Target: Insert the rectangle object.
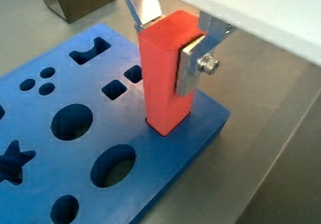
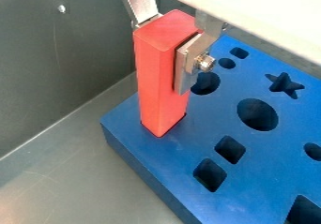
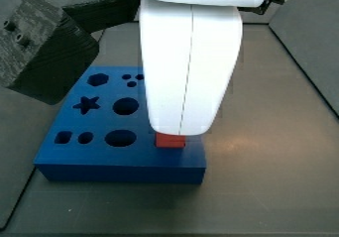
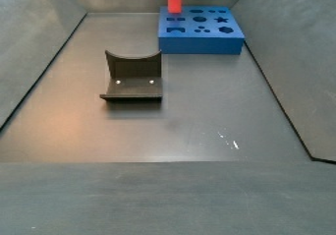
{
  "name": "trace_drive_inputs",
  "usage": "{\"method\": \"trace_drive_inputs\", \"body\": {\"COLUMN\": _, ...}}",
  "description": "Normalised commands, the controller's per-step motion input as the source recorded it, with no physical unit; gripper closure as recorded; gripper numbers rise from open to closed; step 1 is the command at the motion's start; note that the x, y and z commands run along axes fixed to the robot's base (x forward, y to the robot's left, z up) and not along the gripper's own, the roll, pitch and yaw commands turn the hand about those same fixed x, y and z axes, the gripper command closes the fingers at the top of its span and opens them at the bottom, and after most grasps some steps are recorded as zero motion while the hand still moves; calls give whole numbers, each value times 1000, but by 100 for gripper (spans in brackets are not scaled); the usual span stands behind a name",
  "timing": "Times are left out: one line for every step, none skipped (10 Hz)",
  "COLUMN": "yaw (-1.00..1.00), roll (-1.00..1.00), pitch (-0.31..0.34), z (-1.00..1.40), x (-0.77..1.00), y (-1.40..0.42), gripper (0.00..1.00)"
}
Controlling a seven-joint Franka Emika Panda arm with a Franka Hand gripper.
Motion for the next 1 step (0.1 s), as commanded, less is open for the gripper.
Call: {"method": "trace_drive_inputs", "body": {"yaw": 0, "roll": 0, "pitch": 0, "z": 0, "x": 0, "y": 0, "gripper": 100}}
